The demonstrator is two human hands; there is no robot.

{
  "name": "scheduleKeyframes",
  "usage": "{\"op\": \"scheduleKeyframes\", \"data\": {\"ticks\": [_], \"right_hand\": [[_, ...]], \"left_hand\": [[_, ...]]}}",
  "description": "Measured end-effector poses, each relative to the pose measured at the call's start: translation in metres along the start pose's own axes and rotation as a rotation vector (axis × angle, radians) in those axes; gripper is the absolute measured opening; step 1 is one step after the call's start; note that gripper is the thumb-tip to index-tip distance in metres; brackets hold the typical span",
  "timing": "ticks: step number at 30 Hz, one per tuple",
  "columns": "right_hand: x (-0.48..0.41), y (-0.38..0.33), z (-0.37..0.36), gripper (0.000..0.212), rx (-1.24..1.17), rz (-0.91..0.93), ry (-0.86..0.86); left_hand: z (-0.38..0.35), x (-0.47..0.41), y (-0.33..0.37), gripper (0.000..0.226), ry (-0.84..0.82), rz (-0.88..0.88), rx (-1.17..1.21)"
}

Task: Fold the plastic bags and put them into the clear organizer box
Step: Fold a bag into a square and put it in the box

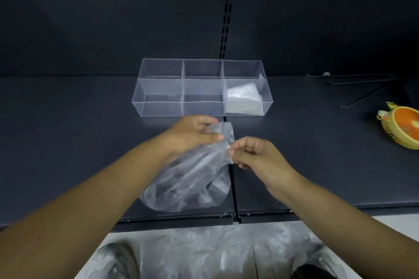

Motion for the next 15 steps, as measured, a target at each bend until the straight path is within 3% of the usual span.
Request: {"op": "scheduleKeyframes", "data": {"ticks": [2, 4, 8, 11, 13, 14, 15], "right_hand": [[0.003, 0.0, 0.011, 0.014, 0.003, 0.012, 0.004], [0.004, 0.004, 0.028, 0.022, -0.051, 0.009, 0.085], [0.003, 0.004, 0.052, 0.028, -0.196, 0.034, 0.251], [0.003, -0.01, 0.063, 0.026, -0.129, 0.155, 0.263], [0.005, -0.025, 0.064, 0.022, -0.042, 0.272, 0.237], [0.007, -0.031, 0.062, 0.02, -0.006, 0.327, 0.218], [0.008, -0.036, 0.058, 0.018, 0.023, 0.372, 0.196]], "left_hand": [[0.009, 0.003, -0.011, 0.026, 0.025, -0.019, 0.146], [0.026, 0.012, -0.023, 0.014, 0.091, -0.055, 0.271], [0.05, 0.032, -0.043, 0.025, 0.241, -0.129, 0.439], [0.057, 0.047, -0.049, 0.03, 0.371, -0.147, 0.414], [0.052, 0.056, -0.042, 0.021, 0.34, -0.222, 0.368], [0.045, 0.059, -0.037, 0.025, 0.284, -0.253, 0.298], [0.035, 0.06, -0.032, 0.043, 0.218, -0.275, 0.187]]}}
Point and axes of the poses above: each hand's wrist, its own x-axis away from the middle knuckle, its own z-axis out of the back of the hand, y = z × x, the point moved 7 cm from there along -x, towards the middle knuckle, and after that the axes turned 11 degrees about z, right-handed, at the moved point
